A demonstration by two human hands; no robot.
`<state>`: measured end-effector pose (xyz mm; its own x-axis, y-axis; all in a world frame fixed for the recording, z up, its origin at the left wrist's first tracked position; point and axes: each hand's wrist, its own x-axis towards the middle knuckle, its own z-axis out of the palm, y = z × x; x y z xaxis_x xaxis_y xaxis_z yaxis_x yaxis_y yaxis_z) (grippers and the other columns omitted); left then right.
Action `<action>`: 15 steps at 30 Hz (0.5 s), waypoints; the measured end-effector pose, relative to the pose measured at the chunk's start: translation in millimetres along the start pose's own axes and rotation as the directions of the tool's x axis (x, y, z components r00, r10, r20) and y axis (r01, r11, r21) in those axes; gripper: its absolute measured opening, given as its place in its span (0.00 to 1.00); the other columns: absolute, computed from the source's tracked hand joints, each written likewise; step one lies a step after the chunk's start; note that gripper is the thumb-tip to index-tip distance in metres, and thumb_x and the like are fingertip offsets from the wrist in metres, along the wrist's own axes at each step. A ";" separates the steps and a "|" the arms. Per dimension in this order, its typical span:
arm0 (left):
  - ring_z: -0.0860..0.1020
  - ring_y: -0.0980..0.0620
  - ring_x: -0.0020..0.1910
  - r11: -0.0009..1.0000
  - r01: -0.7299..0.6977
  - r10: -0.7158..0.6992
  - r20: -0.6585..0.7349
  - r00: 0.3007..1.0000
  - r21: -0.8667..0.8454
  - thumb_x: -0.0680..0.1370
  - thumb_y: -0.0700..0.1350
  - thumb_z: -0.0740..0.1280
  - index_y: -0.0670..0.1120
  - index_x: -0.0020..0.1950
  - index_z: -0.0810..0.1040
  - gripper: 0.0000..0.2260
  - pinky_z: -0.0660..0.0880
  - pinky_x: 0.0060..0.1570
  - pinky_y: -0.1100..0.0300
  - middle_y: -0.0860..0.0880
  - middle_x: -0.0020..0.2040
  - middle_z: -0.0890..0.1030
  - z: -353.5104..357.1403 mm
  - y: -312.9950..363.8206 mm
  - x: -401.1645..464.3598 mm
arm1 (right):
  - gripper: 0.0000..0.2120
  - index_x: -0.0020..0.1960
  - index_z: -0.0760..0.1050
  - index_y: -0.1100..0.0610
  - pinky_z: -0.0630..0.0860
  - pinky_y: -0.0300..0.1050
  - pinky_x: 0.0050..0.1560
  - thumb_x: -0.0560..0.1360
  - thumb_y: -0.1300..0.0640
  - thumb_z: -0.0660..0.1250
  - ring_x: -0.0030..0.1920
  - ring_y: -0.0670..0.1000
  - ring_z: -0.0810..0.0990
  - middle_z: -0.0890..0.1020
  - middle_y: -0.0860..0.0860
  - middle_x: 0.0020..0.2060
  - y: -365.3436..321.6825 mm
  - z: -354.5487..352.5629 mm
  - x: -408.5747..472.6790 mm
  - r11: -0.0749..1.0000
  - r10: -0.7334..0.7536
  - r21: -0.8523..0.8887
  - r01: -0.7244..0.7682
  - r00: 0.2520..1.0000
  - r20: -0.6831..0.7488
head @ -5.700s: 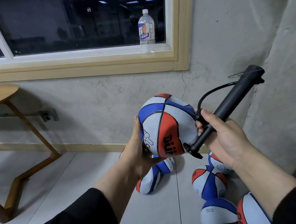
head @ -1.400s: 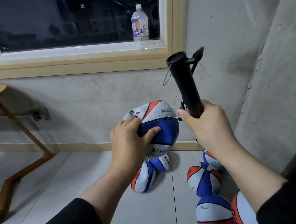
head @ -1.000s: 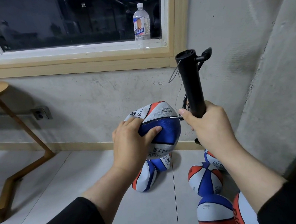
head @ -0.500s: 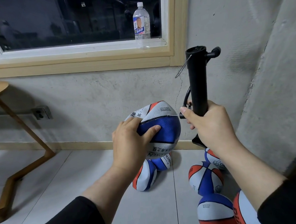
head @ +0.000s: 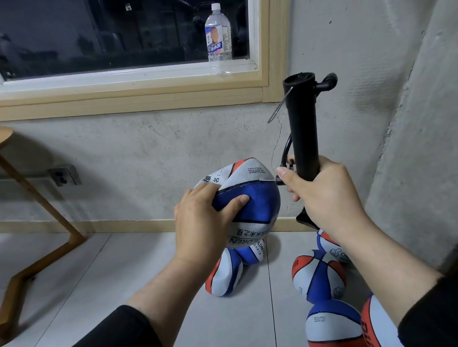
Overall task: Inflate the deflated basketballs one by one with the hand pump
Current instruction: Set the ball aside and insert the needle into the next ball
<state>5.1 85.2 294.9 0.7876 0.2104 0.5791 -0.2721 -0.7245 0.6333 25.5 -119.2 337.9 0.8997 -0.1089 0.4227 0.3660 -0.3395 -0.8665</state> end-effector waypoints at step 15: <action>0.67 0.50 0.38 0.985 -0.151 0.158 -0.083 0.984 0.086 0.72 0.67 0.66 0.52 0.35 0.67 0.20 0.67 0.44 0.51 0.59 0.33 0.67 -0.6 -1.0 0.7 | 0.11 0.40 0.76 0.50 0.68 0.43 0.32 0.75 0.47 0.74 0.31 0.47 0.74 0.78 0.47 0.29 -8.6 -2.3 -4.2 0.970 -0.046 -0.239 0.047 0.999 0.009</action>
<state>5.5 86.4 295.1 0.6861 0.1467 0.7125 -0.3397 -0.8015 0.4922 18.0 -118.0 344.2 0.8841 -0.0844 0.4597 0.3403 -0.5580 -0.7569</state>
